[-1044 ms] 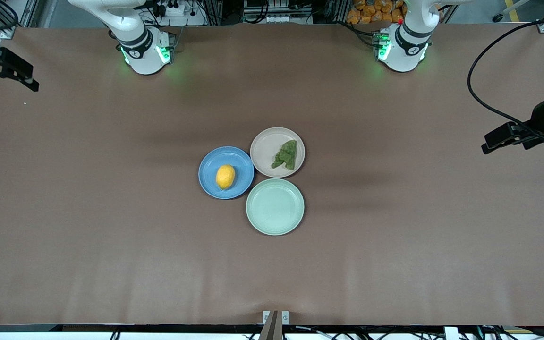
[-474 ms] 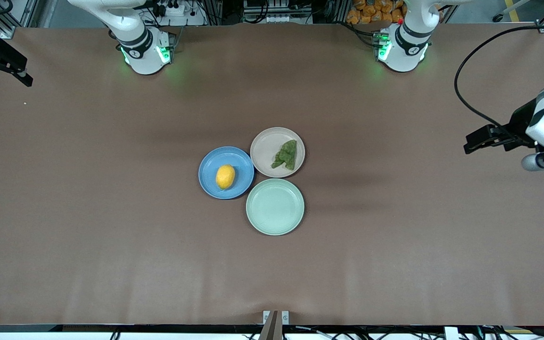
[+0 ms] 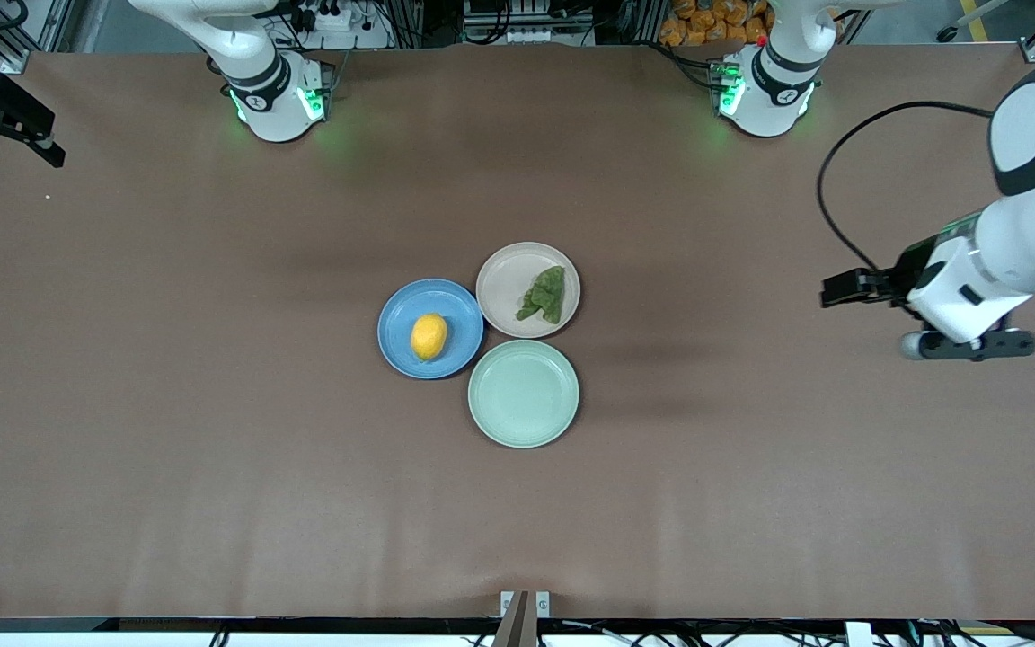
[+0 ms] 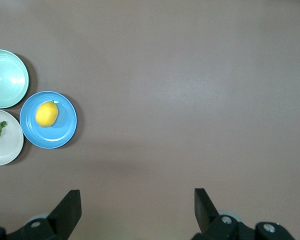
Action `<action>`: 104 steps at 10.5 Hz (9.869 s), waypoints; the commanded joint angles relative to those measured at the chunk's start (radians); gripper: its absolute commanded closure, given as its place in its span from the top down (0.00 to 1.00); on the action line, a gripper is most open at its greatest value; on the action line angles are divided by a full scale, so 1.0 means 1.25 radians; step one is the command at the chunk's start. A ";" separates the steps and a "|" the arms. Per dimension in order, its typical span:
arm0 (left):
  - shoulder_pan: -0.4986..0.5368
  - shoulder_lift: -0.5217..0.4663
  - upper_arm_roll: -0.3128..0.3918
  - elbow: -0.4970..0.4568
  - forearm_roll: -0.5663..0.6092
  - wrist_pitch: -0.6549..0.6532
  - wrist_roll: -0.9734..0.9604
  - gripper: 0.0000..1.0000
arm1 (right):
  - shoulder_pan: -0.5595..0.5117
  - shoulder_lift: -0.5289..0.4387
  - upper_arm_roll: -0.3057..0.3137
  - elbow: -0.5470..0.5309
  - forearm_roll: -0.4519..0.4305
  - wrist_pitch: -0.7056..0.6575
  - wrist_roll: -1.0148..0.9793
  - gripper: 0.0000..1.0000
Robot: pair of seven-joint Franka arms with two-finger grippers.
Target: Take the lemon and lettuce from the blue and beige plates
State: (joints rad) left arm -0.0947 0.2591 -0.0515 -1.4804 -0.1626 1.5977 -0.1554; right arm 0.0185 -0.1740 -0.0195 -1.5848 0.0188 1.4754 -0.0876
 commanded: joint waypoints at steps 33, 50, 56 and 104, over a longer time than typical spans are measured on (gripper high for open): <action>-0.527 0.369 -0.015 -0.101 -0.039 0.496 -0.470 0.92 | 0.363 0.365 0.005 -0.075 0.013 0.348 0.583 1.00; -0.436 0.276 -0.009 -0.092 -0.030 0.388 -0.468 0.00 | 0.486 0.564 -0.002 -0.250 -0.040 0.778 0.692 1.00; -0.261 0.182 -0.009 -0.088 -0.026 0.267 -0.409 0.00 | 0.477 0.582 -0.008 -0.245 -0.062 0.788 0.692 0.05; 0.038 -0.022 0.004 0.146 0.131 -0.164 -0.005 1.00 | -0.097 0.123 0.028 -0.062 -0.029 0.203 -0.067 1.00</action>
State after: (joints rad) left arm -0.0495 0.2247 -0.0602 -1.3175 -0.0194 1.4150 -0.1858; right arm -0.0902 0.0008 0.0063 -1.6553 -0.0304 1.7406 -0.1658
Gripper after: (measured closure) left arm 0.000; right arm 0.000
